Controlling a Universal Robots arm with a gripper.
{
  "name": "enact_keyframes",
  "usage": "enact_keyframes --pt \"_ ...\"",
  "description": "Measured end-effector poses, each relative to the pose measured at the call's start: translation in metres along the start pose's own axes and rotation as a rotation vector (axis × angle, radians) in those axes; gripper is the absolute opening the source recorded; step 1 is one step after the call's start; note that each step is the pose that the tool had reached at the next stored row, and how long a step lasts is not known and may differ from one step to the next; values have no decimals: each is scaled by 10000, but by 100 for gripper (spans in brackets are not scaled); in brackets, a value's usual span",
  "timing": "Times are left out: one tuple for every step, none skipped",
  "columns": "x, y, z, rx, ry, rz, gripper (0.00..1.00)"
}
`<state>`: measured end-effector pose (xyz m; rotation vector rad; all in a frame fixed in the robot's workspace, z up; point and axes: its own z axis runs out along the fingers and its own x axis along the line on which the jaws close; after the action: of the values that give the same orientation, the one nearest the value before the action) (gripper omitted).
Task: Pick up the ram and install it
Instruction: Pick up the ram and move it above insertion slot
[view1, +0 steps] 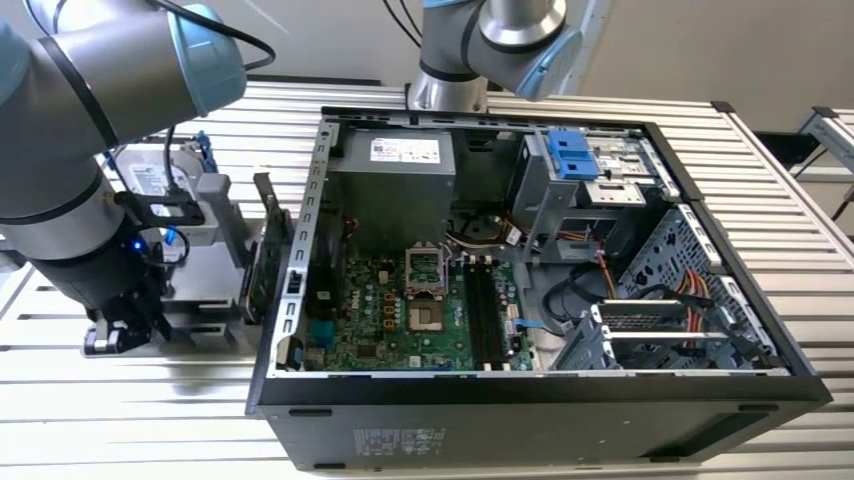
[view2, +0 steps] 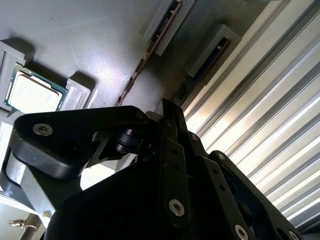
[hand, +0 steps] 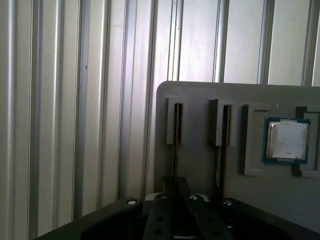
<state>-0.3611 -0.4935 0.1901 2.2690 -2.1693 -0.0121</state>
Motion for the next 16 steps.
enact_keyframes --pt "0 0 1 0 0 0 0" --pt "0 0 2 0 -1 0 0" --pt "0 0 2 0 -1 0 0" --pt "0 0 2 0 0 0 0" --pt "0 0 3 0 0 0 0" --pt "0 0 3 0 0 0 0" --pt "0 0 4 0 0 0 0" --pt "0 0 5 0 0 0 0" --pt "0 0 6 0 0 0 0" --pt "0 0 6 0 -1 0 0" --pt "0 0 7 0 -1 0 0" --pt "0 0 7 0 0 0 0" --pt "0 0 7 0 0 0 0" --pt "0 0 6 1 -1 1 0" --pt "-1 0 3 3 -3 0 0" --pt "-1 0 -3 8 -7 1 0"
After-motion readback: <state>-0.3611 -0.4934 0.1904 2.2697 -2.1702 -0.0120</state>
